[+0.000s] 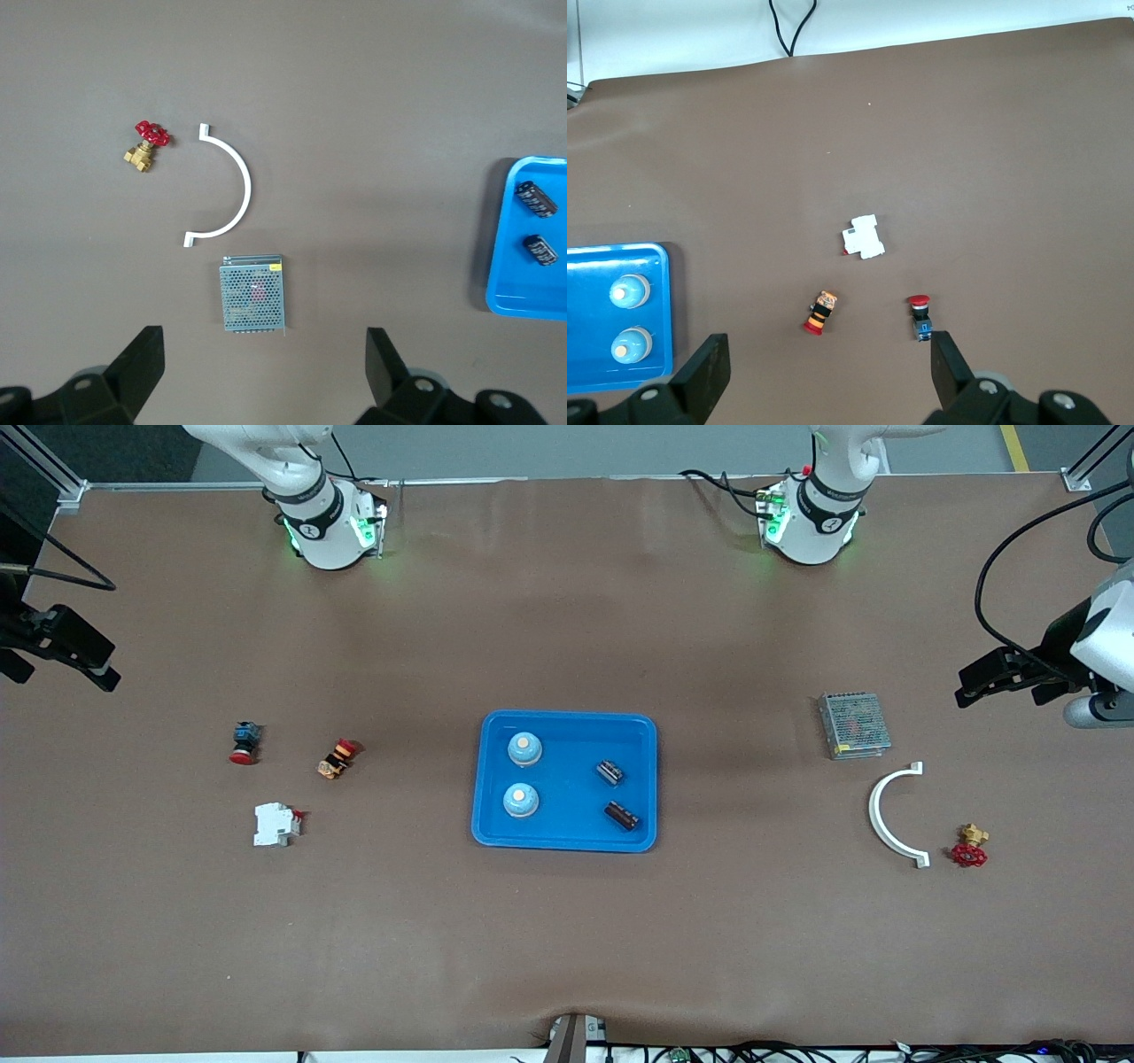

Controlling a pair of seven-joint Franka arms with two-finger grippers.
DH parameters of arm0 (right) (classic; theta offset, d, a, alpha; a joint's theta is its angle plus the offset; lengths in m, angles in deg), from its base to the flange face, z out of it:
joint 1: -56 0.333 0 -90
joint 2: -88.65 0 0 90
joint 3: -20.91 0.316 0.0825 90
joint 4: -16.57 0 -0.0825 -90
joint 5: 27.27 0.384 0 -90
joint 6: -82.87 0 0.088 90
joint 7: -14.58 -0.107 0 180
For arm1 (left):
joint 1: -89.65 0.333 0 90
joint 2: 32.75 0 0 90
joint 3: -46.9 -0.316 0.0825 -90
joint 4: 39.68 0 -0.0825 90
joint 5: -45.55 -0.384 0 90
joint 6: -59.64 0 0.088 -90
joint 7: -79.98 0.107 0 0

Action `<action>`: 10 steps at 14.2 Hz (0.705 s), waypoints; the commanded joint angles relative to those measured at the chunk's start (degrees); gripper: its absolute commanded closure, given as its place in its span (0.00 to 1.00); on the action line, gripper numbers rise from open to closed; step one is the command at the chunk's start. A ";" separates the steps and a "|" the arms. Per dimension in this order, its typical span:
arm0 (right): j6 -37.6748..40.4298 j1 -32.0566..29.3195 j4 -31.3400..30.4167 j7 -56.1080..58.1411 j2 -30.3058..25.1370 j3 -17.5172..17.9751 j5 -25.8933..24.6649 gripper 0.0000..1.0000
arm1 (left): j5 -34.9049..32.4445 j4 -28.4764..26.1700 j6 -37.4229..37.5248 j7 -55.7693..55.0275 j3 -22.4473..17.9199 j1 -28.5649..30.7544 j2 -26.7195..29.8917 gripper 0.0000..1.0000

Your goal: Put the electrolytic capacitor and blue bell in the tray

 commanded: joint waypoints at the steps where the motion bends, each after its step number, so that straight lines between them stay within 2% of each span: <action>1: 0.27 0.67 0.41 -1.35 0.18 -0.79 1.69 0.00 | -2.45 0.73 0.92 0.07 -0.26 -0.36 -0.25 0.00; 10: 0.10 0.59 0.40 -1.27 0.18 -0.79 1.60 0.00 | -3.07 0.64 0.92 0.25 -0.17 -0.27 -0.34 0.00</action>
